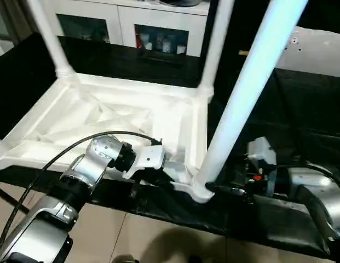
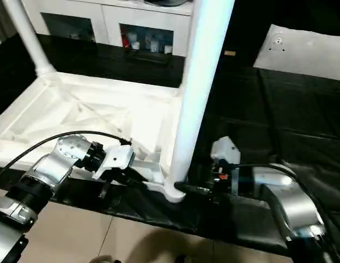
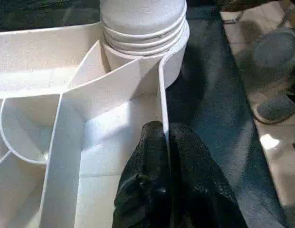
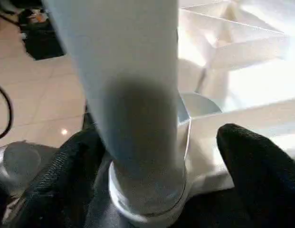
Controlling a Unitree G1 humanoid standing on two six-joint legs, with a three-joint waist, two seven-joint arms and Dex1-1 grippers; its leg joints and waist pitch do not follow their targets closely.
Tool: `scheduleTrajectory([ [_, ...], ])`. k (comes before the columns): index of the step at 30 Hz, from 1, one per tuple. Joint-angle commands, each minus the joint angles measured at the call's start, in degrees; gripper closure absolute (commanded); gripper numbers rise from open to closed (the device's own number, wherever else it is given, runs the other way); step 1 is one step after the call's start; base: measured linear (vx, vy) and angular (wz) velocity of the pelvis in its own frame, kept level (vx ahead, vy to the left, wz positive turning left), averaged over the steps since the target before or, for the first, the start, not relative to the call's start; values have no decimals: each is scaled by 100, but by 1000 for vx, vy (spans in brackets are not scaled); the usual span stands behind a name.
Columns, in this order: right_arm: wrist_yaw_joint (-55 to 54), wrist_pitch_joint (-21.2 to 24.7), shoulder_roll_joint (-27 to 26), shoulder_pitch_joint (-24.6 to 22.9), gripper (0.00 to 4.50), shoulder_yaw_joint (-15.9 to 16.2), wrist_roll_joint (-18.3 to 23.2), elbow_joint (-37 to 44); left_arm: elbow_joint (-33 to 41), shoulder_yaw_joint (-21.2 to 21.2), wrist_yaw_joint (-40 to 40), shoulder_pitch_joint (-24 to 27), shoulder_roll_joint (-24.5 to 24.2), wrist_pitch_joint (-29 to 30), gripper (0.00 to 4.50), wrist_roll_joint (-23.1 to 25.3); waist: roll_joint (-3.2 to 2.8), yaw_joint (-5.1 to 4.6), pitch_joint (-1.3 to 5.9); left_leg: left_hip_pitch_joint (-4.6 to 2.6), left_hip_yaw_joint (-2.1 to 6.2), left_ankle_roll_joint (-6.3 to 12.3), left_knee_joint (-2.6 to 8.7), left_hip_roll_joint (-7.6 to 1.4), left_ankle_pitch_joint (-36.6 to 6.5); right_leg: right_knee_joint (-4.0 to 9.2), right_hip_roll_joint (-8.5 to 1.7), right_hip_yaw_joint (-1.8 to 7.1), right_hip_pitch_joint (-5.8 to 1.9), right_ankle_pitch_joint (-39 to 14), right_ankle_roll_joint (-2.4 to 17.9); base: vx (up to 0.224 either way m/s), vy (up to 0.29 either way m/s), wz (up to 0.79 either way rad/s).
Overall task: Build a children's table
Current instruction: Rotate leg to tighten
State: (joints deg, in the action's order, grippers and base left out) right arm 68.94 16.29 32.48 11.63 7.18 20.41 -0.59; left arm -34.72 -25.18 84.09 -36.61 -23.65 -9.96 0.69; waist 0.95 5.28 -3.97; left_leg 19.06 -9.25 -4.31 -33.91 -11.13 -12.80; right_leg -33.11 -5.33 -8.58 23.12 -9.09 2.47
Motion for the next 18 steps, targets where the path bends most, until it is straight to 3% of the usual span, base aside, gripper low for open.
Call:
scheduleTrajectory([
  [1, 358, -199, 86, 219, 65, 158, -90, -249, -10, -284, 405, -85, 43, -198, 450, 89, 39, -40, 372, 53, 12, 538, 378, -259, -443, 347, -412, 423, -383, -1489, 894, 0, 0, 0],
  [11, 838, -312, 69, 540, 149, 428, -108, -629, -120, -272, 454, -106, 34, -312, 450, 128, 64, -34, 367, 65, -13, 551, 370, -265, -385, 321, -407, 438, -378, -1428, 913, 0, 0, 0],
  [18, 1048, -360, 40, 661, 203, 515, -131, -820, -192, -241, 458, -113, 34, -340, 450, 142, 68, -31, 352, 57, -20, 520, 377, -267, -486, 358, -404, 431, -366, -1713, 815, 0, 0, 0],
])
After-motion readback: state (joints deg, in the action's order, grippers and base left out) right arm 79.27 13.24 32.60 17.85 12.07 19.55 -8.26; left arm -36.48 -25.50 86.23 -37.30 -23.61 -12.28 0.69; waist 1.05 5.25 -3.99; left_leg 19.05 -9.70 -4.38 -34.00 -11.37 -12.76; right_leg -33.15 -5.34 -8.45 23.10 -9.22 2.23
